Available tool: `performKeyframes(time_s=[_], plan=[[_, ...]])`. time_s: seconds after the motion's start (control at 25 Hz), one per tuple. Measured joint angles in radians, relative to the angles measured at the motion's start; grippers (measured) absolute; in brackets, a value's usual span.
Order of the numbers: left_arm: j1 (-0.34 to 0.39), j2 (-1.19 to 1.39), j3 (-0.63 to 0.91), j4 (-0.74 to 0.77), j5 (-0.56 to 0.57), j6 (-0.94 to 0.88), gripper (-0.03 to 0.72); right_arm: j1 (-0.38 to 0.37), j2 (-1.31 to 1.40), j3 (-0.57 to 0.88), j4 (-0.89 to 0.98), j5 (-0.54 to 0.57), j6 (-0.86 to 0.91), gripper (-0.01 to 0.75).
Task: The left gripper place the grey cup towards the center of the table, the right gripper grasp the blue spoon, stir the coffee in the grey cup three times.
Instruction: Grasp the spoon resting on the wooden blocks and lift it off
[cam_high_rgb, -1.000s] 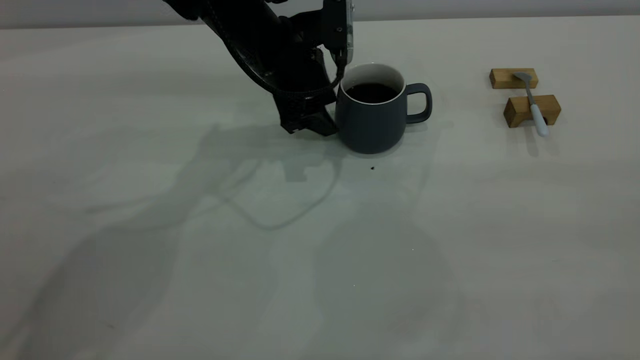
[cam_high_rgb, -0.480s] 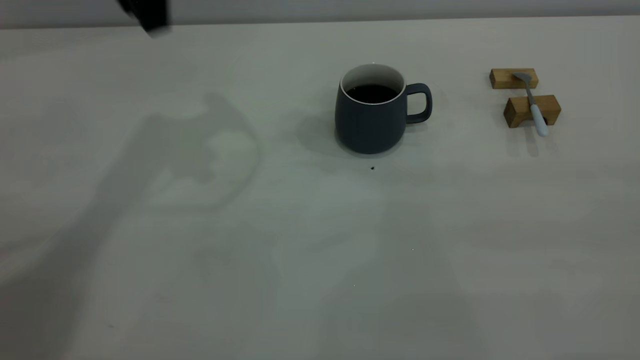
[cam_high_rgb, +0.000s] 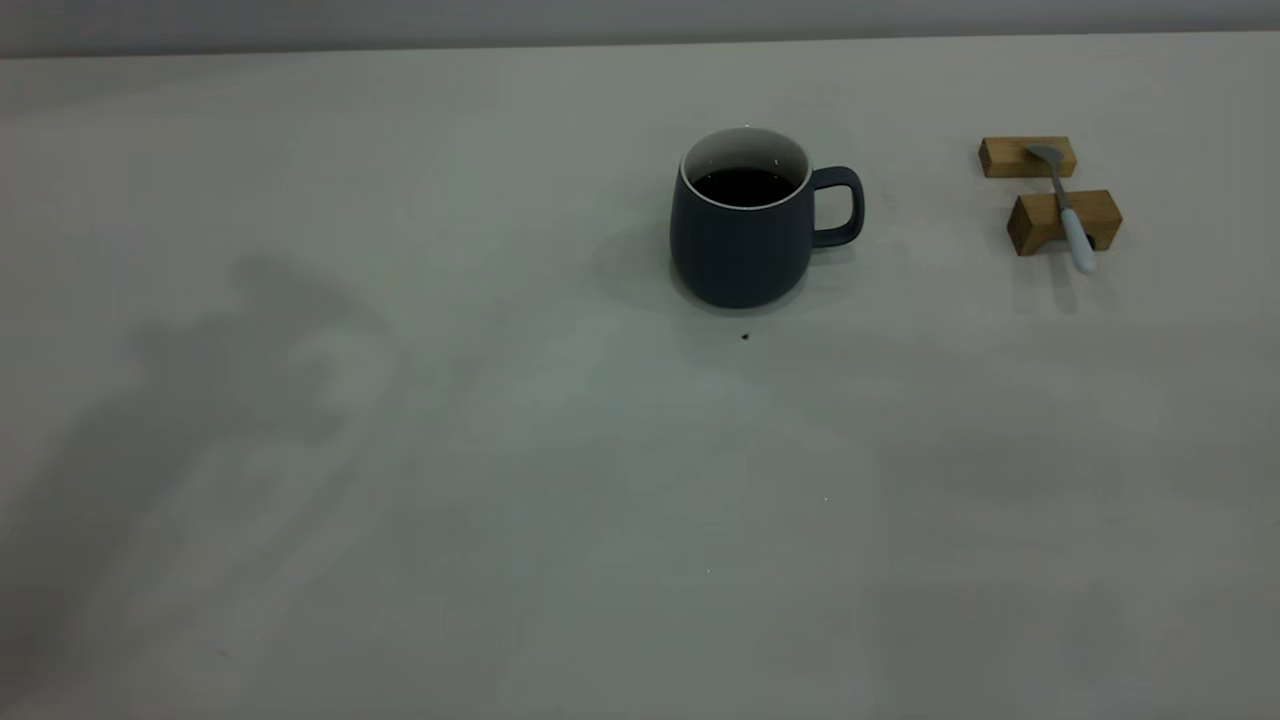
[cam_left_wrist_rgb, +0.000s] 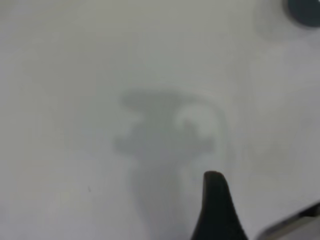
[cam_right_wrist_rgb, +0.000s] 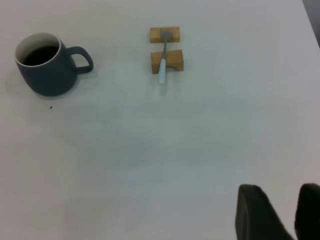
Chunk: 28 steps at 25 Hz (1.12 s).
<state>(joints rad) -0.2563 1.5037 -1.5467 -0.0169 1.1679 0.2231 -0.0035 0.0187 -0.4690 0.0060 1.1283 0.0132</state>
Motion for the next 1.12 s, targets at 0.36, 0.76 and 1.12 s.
performKeyframes(time_s=[0.36, 0.76, 1.12], plan=[[0.0, -0.502, 0.586, 0.001, 0.0, -0.16, 0.585, 0.0, 0.0, 0.0, 0.0, 0.0, 0.0, 0.238], [0.0, -0.969, 1.005, 0.023, -0.056, -0.231, 0.585, 0.0, 0.0, 0.0, 0.0, 0.0, 0.0, 0.238], [0.0, -1.18, 1.06, 0.05, -0.058, -0.272, 0.585, 0.0, 0.0, 0.0, 0.0, 0.0, 0.0, 0.238]])
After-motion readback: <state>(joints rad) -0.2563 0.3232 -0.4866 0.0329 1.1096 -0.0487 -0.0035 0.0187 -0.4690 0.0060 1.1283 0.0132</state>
